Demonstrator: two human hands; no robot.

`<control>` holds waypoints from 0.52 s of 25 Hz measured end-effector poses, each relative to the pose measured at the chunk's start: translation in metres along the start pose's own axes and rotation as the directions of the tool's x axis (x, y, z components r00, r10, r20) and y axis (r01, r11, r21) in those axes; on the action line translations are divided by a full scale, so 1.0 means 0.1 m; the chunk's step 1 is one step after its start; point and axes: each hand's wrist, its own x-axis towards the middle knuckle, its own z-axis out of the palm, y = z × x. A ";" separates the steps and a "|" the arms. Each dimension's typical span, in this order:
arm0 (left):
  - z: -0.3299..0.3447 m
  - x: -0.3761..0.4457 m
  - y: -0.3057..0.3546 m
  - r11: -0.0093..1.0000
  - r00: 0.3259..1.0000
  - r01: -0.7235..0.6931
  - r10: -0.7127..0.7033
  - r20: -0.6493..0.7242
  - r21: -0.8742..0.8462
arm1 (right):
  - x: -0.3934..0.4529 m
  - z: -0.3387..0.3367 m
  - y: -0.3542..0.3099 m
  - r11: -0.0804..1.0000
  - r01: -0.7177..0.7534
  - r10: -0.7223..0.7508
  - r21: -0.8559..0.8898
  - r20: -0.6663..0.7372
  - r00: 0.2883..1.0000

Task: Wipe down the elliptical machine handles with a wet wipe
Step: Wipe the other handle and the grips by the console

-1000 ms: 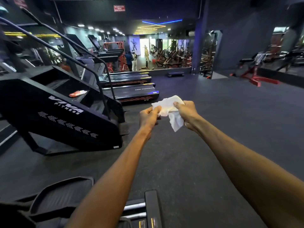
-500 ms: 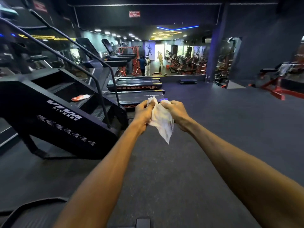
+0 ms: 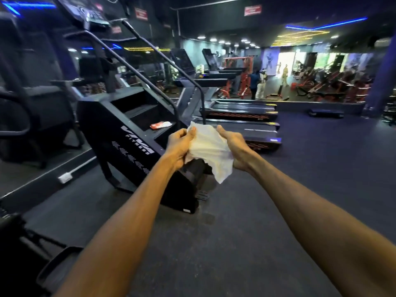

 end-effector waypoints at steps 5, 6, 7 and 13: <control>-0.09 0.67 0.14 0.989 0.991 -0.007 0.027 -0.132 0.150 | 0.88 0.15 -0.10 0.993 -0.014 0.055 -0.120 0.349 0.935; -0.13 0.80 0.17 0.981 0.987 0.055 -0.025 -0.160 0.184 | 1.08 0.19 -0.14 0.992 -0.037 0.078 -0.119 0.363 0.928; -0.16 0.88 0.19 0.967 0.983 0.101 -0.060 -0.174 0.235 | 1.25 0.25 -0.19 0.993 -0.063 0.098 -0.101 0.382 0.919; -0.34 1.38 0.17 0.915 0.807 -0.008 0.243 -0.538 0.403 | 1.93 0.71 -0.12 0.956 -0.290 0.213 0.036 0.595 0.775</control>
